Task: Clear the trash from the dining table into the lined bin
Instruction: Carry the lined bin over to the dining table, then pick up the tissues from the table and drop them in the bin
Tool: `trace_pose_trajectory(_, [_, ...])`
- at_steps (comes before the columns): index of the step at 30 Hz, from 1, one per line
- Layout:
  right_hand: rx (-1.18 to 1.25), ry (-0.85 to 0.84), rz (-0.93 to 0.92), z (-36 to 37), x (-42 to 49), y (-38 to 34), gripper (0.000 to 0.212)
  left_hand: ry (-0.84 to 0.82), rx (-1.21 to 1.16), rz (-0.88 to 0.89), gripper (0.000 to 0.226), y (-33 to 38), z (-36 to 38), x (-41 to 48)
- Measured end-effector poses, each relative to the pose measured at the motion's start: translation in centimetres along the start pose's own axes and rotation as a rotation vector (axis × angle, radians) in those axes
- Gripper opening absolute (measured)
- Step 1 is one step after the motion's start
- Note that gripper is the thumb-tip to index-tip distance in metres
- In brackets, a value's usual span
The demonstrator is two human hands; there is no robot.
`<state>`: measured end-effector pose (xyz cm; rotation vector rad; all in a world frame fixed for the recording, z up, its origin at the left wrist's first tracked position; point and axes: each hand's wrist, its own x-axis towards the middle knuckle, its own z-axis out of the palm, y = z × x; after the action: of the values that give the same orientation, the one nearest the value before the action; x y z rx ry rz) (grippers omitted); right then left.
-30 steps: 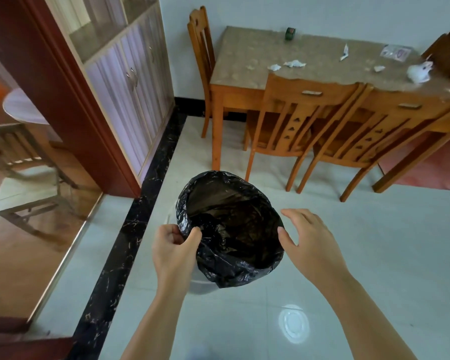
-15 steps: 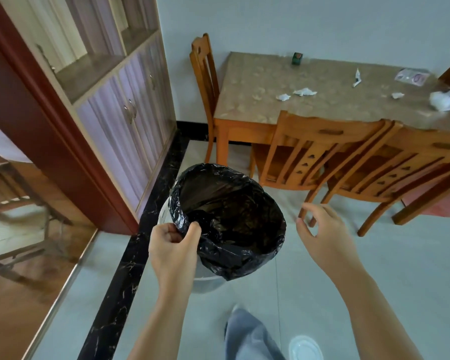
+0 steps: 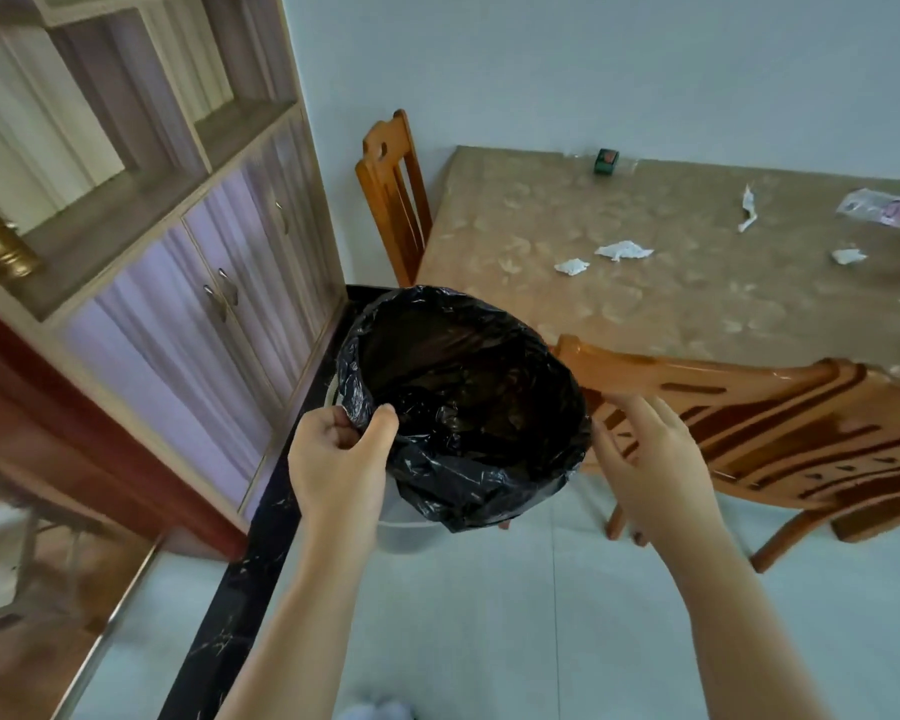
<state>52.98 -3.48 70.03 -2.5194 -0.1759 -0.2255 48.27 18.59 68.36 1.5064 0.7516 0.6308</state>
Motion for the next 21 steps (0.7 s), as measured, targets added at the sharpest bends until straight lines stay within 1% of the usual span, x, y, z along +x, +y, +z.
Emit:
trace_pose_trajectory(4, [-0.01,-0.002,0.05,1.9,5.8,0.4,0.034,-0.041,-0.045,-0.002,0.028,0.5,3.7,5.6])
trace_pose_trajectory(8, [-0.03,0.038,0.063,5.1,12.8,-0.1,0.032,-0.065,-0.114,0.024,0.013,1.3,7.0,13.3])
trace_pose_trajectory(12, [-0.047,0.044,0.058,7.8,21.2,-2.6,0.029,-0.102,-0.093,0.096,0.018,3.2,10.2,21.4])
trace_pose_trajectory(14, [-0.053,0.081,0.035,8.7,25.4,-3.6,0.028,-0.128,-0.063,0.159,0.013,3.8,12.0,25.0])
trace_pose_trajectory(16, [-0.056,0.123,0.038,9.7,29.0,-4.0,0.027,-0.144,-0.036,0.229,0.015,4.1,14.2,28.1])
trace_pose_trajectory(18, [-0.056,0.127,0.069,10.7,31.8,-3.6,0.028,-0.153,-0.003,0.274,0.02,4.1,16.6,30.5])
trace_pose_trajectory(21, [-0.082,0.101,0.128,11.8,34.5,-1.3,0.028,-0.181,0.008,0.277,0.022,4.3,20.6,33.4])
